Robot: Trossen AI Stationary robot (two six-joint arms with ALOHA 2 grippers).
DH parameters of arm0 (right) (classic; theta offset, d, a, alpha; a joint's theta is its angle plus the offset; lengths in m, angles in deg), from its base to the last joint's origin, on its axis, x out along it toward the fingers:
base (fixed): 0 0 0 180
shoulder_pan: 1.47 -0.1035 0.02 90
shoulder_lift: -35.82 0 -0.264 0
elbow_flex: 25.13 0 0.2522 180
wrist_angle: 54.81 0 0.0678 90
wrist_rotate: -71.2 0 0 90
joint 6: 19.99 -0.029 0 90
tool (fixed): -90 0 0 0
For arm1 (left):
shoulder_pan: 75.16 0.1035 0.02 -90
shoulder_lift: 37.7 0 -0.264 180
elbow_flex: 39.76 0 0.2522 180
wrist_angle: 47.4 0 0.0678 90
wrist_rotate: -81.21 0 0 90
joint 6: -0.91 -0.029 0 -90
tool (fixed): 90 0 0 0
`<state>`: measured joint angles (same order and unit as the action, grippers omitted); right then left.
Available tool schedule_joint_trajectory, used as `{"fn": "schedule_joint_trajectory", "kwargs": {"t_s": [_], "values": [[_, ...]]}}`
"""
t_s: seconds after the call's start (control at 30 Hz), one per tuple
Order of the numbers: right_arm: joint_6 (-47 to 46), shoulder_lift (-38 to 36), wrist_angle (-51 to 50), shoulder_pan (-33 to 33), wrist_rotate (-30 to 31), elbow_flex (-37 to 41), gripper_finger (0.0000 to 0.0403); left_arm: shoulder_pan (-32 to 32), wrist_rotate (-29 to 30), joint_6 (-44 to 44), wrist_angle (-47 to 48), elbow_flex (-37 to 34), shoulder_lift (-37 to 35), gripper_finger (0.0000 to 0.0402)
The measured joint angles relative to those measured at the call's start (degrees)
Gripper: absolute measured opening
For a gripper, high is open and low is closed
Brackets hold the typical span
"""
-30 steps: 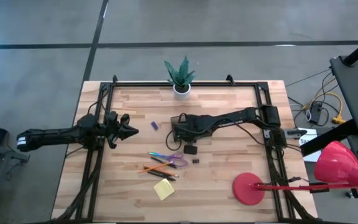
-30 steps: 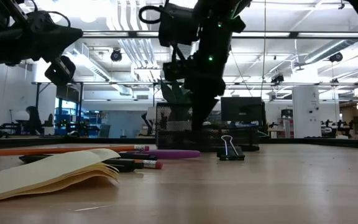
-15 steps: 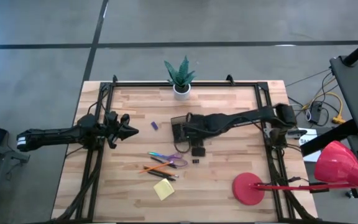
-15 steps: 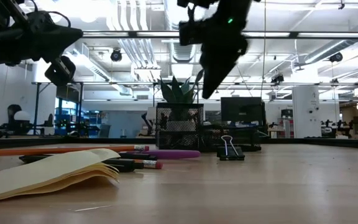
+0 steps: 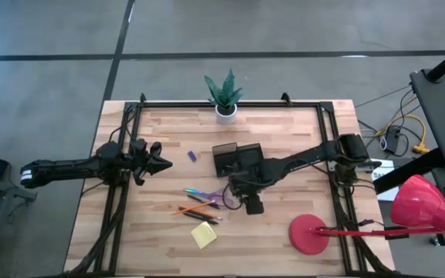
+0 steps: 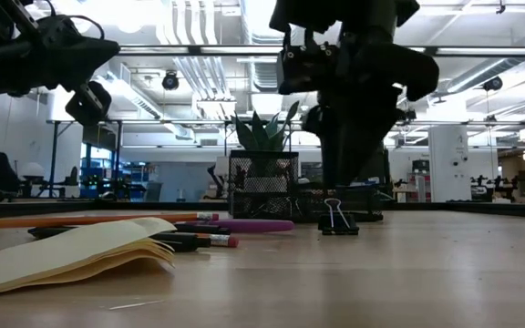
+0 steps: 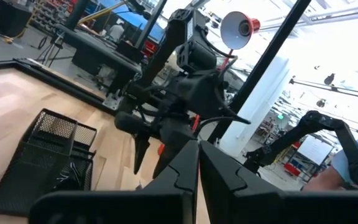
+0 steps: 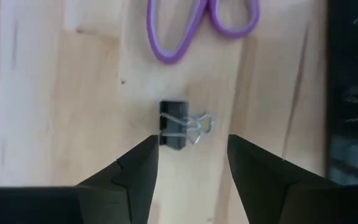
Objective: Pick and place office supplies into organizer
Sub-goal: Put the black clip into the black organizer
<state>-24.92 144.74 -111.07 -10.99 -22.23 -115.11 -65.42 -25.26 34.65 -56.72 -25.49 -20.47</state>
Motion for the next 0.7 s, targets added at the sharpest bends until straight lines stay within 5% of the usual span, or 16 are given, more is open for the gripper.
{"fn": "schedule_joint_trajectory", "kwargs": {"t_s": [0.5, 0.7], "values": [[-7.12, 3.34, 3.53, 0.49, -3.99, 1.55, 0.0184, 0.0, -0.02, 0.04, 0.11, -0.06, 0.34, 0.0], [-10.11, 3.33, 4.15, 0.62, -5.63, 1.37, 0.0145, 0.0, -0.02, 0.04, 0.12, -0.07, 0.4, 0.0]]}}
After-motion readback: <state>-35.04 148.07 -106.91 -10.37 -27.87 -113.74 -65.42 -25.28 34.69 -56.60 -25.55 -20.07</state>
